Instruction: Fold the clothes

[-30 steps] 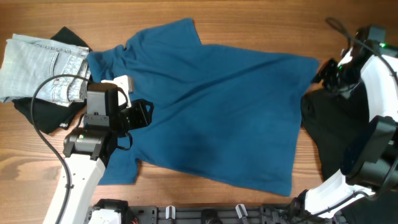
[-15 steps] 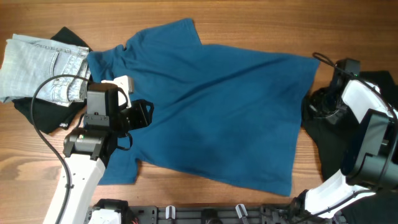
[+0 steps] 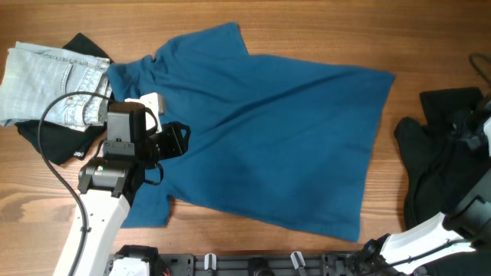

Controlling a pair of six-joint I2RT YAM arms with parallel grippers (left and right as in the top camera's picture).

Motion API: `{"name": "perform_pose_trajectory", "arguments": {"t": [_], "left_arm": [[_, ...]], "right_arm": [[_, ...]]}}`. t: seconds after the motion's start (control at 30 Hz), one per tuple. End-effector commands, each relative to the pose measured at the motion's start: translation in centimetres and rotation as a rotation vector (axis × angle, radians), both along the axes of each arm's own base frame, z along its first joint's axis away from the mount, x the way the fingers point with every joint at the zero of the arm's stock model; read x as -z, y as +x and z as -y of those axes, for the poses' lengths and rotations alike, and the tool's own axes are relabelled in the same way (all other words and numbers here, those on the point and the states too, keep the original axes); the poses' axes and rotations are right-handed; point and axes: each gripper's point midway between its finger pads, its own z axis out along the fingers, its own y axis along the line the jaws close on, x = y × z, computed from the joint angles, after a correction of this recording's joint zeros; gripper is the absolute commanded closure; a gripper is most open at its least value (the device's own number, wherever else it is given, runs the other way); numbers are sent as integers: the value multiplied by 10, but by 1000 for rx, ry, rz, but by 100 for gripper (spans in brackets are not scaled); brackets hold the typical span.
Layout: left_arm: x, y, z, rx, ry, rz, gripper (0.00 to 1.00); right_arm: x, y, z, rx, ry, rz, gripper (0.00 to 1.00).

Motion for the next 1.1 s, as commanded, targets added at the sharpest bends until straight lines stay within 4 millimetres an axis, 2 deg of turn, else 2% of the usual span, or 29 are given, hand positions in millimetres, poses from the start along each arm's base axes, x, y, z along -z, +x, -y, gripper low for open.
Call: {"name": "perform_pose_trajectory", "arguments": {"t": [0.0,0.03,0.1,0.2,0.33,0.4,0.43,0.5,0.53,0.57,0.67,0.73,0.77,0.9,1.0,1.07], "left_arm": [[-11,7,0,1,9,33,50],[-17,10,1,2,8,49,49],[-30,16,1,7,8,86,49],[-51,25,2,18,19,150,50],[-72,34,-11,-36,72,170,49],[-72,32,-12,-28,91,144,49],[-68,29,-12,-18,103,115,49],[-58,23,-14,-17,113,58,48],[-51,18,-15,-17,119,24,46],[-43,11,-18,-22,137,-22,39],[-41,8,-19,16,167,-25,20],[-41,7,-19,18,169,-26,7],[-41,7,-19,18,169,-27,0],[-41,8,-19,18,170,-25,0],[-41,8,-20,15,173,-24,0],[-40,9,-22,7,185,-26,0]], "right_arm": [[-77,51,-51,-334,103,329,55],[-94,55,-66,-376,136,387,56],[-107,54,-89,-417,176,405,58],[-93,47,-127,-457,239,303,57],[-52,33,-178,-492,295,93,61],[-32,29,-208,-556,334,10,62],[-17,24,-229,-612,361,-53,64],[2,14,-242,-614,368,-154,73],[16,6,-247,-597,366,-226,85],[40,-7,-256,-553,378,-344,96],[65,-20,-255,-472,362,-459,96],[79,-31,-240,-401,298,-543,96],[85,-37,-221,-360,216,-593,96],[75,-52,-152,-200,-45,-692,96],[66,-59,-127,-123,-30,-700,96],[63,-53,-123,-157,11,-679,96]]}}
